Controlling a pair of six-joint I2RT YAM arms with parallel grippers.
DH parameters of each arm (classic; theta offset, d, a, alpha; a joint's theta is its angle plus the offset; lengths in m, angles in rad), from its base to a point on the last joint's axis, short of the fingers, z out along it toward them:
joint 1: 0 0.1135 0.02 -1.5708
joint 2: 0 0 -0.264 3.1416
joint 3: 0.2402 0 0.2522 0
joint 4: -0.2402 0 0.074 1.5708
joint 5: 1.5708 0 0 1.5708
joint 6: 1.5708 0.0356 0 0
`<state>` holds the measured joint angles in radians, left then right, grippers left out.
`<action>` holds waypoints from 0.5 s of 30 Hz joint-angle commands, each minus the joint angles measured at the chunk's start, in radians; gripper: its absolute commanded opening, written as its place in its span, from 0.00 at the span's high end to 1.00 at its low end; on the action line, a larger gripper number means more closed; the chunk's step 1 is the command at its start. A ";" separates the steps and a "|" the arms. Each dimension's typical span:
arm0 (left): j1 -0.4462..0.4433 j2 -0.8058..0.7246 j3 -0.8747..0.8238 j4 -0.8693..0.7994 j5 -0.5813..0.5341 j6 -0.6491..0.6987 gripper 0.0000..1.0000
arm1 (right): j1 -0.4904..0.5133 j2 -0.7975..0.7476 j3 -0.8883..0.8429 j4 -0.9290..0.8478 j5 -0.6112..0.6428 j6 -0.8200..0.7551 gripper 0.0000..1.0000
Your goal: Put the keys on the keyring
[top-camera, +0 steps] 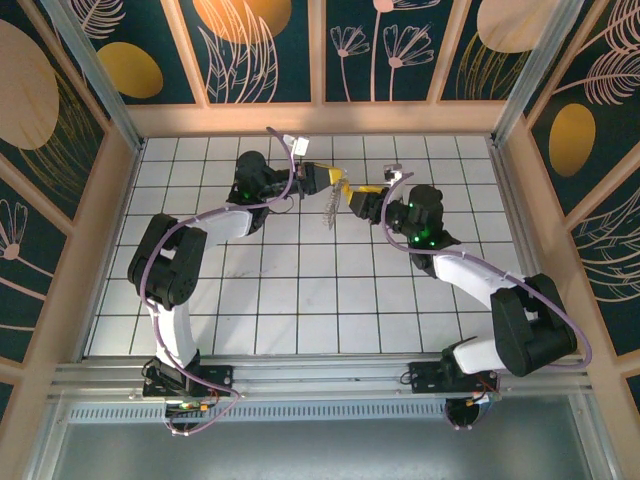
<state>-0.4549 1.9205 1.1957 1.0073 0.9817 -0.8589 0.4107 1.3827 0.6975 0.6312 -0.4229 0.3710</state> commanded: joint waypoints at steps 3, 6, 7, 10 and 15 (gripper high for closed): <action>-0.007 -0.045 0.006 0.059 -0.016 -0.007 1.00 | 0.023 -0.033 -0.024 0.010 0.035 -0.041 0.53; -0.008 -0.045 0.010 0.056 -0.017 -0.007 1.00 | 0.027 -0.061 -0.067 0.007 0.057 -0.053 0.54; -0.007 -0.045 0.013 0.055 -0.015 -0.007 1.00 | 0.028 -0.068 -0.079 0.008 0.062 -0.055 0.54; -0.007 -0.043 0.019 0.051 -0.014 -0.008 1.00 | 0.031 -0.081 -0.096 0.014 0.071 -0.057 0.54; -0.009 -0.042 0.022 0.047 -0.017 -0.007 1.00 | 0.053 -0.077 -0.073 0.028 0.090 -0.063 0.54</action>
<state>-0.4576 1.9156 1.1957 1.0111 0.9749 -0.8589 0.4446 1.3285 0.6098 0.6250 -0.3588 0.3374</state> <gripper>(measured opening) 0.044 0.465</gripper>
